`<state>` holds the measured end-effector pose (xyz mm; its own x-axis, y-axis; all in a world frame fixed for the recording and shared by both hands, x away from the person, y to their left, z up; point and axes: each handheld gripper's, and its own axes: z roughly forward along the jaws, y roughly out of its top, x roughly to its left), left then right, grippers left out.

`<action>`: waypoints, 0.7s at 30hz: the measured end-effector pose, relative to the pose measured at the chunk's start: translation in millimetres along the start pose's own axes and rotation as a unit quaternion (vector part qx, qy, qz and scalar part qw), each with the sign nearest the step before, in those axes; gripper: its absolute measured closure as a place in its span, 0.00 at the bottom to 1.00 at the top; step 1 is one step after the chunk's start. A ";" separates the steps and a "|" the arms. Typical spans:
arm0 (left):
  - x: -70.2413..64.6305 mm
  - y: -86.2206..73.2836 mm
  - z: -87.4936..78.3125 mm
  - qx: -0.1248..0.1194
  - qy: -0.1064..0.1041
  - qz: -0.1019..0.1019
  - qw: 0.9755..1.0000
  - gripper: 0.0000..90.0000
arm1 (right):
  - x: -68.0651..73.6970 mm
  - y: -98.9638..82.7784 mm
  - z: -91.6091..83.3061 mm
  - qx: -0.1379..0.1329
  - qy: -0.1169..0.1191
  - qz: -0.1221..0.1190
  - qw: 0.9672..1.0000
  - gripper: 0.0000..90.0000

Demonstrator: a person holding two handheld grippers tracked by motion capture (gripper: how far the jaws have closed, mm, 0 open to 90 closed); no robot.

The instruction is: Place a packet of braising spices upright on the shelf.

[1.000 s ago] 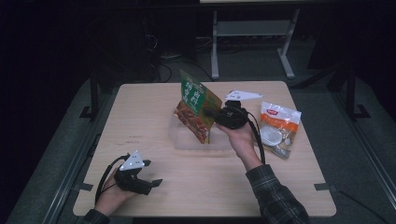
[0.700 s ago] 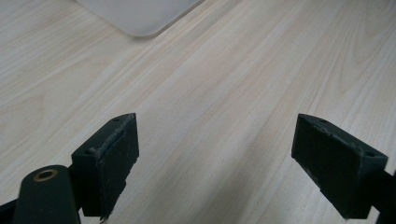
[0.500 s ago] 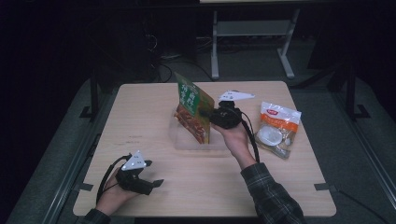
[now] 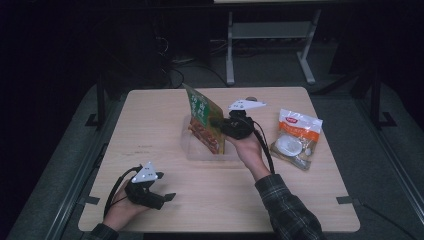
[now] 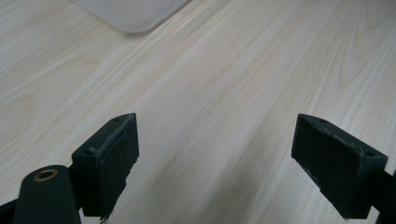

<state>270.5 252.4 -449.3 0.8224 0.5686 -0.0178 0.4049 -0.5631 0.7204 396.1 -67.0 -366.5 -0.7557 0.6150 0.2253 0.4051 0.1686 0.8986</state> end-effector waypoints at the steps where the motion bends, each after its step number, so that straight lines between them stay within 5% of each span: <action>1: 0.1 0.0 0.2 0.001 0.000 0.000 1.000 0.16 | -0.1 -0.9 1.0 0.002 0.002 -0.001 1.000 0.99; 17: 0.3 -0.2 2.0 0.011 -0.003 0.004 1.000 0.16 | 2.8 -8.4 14.2 0.032 0.011 -0.009 0.999 0.97; 21: -0.3 -0.4 2.9 0.010 -0.003 0.003 1.000 0.16 | 3.2 -7.8 13.5 0.033 0.012 -0.010 0.999 0.89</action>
<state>271.3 250.7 -451.6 0.8273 0.5614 -0.0183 0.4084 -0.5787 0.7059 397.5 -55.9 -377.9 -0.7759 0.5920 0.2180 0.4229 0.2316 0.8761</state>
